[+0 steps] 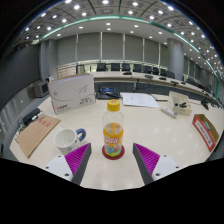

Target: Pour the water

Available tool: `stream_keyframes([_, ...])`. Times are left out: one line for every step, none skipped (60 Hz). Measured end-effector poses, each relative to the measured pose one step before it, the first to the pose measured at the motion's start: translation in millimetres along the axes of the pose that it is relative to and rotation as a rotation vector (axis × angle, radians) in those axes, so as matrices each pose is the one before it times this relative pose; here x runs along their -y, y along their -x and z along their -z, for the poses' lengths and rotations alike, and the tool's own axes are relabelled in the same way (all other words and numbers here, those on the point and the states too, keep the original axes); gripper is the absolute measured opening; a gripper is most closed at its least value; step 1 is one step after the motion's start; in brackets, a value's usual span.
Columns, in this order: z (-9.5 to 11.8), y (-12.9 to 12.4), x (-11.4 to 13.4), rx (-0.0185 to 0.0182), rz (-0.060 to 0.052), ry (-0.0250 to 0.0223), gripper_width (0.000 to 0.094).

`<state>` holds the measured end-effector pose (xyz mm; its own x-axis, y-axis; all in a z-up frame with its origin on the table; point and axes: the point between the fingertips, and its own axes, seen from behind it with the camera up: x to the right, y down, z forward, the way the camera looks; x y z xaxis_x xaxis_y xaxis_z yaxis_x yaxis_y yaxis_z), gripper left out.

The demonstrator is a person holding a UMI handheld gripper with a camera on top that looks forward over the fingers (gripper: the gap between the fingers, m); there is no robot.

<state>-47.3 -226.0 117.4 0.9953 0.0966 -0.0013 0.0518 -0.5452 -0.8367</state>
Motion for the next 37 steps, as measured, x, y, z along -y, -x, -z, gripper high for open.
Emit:
stream_keyframes([7.30,1.02,0.50,-0.00415,0.0003,0.00489,0.0860])
stream_keyframes([7.42,1.09,0.57,-0.00467,0.0014,0.00489,0.0860])
stream_keyframes([6.70,1.39,0.75,-0.00344,0.0036,0.00366,0.0859])
stream_keyframes([6.53,1.66,0.96,-0.00164,0.0051,0.00275,0.0859])
stream_keyframes([6.48,1.53,0.87,-0.00192,0.0049,0.00282,0.0860])
stream_keyframes([5.18,0.43,1.19,-0.00518,0.0040,0.00441,0.0860])
stream_keyframes([5.90,0.07,0.34,-0.00596,0.0039,0.00245,0.0860])
stream_keyframes([6.08,1.16,1.03,-0.00426,0.0056,-0.00017,0.0861])
stream_keyframes([5.21,1.76,1.54,-0.00148,0.0065,-0.00237,0.0860])
stream_keyframes([5.10,1.56,1.75,-0.00160,0.0057,-0.00339,0.0860])
stream_keyframes([5.00,1.14,1.61,-0.00293,0.0044,-0.00365,0.0858])
stream_keyframes([4.52,0.49,1.53,-0.00409,0.0046,-0.00292,0.0859])
stream_keyframes([4.62,0.54,1.78,-0.00437,0.0055,-0.00332,0.0859])
stream_keyframes([4.16,-0.48,3.91,-0.00402,0.0061,-0.00136,0.0860])
stream_keyframes([4.00,1.05,1.18,-0.00257,0.0060,-0.00500,0.0860])
stream_keyframes([4.18,0.99,1.08,-0.00131,0.0035,-0.00337,0.0857])
stream_keyframes([3.28,1.31,0.91,0.00067,0.0017,-0.00183,0.0858])
stream_keyframes([3.09,1.53,0.42,0.00265,-0.0017,-0.00080,0.0858])
stream_keyframes([2.56,1.57,0.33,0.00341,-0.0047,0.00006,0.0859])
stream_keyframes([2.09,1.23,0.05,0.00188,-0.0060,0.00051,0.0857])
stream_keyframes([1.90,0.62,-0.14,-0.00090,-0.0054,0.00110,0.0858])
stream_keyframes([1.87,-0.01,0.11,-0.00317,-0.0027,0.00109,0.0854])
stream_keyframes([0.30,0.51,-0.22,-0.00428,-0.0005,0.00073,0.0856])
stream_keyframes([1.98,-0.38,0.23,-0.00290,0.0008,0.00067,0.0857])
stream_keyframes([1.45,-0.13,-0.07,-0.00229,0.0016,0.00187,0.0856])
stream_keyframes([1.14,0.52,-0.39,-0.00354,0.0037,0.00177,0.0859])
stream_keyframes([0.95,-0.30,0.29,-0.00442,0.0061,-0.00080,0.0858])
stream_keyframes([0.78,-0.52,0.44,-0.00400,0.0065,-0.00021,0.0858])
stream_keyframes([0.61,-0.41,-0.14,-0.00271,0.0052,0.00236,0.0856])
stream_keyframes([0.76,-0.18,0.15,-0.00192,0.0034,0.00153,0.0858])
stream_keyframes([0.83,-0.31,0.99,-0.00223,0.0011,-0.00342,0.0858])
stream_keyframes([0.78,-0.22,1.66,-0.00232,-0.0019,-0.00726,0.0859])
stream_keyframes([-0.93,-0.21,2.43,-0.00253,-0.0035,-0.00851,0.0859])
stream_keyframes([1.23,0.23,1.66,-0.00424,-0.0021,-0.00746,0.0860])
stream_keyframes([-0.16,-0.11,0.64,-0.00417,-0.0002,-0.00564,0.0859])
stream_keyframes([1.05,-0.12,0.86,-0.00276,0.0016,-0.00143,0.0858])
stream_keyframes([0.75,0.37,0.36,-0.00064,0.0005,0.00197,0.0857])
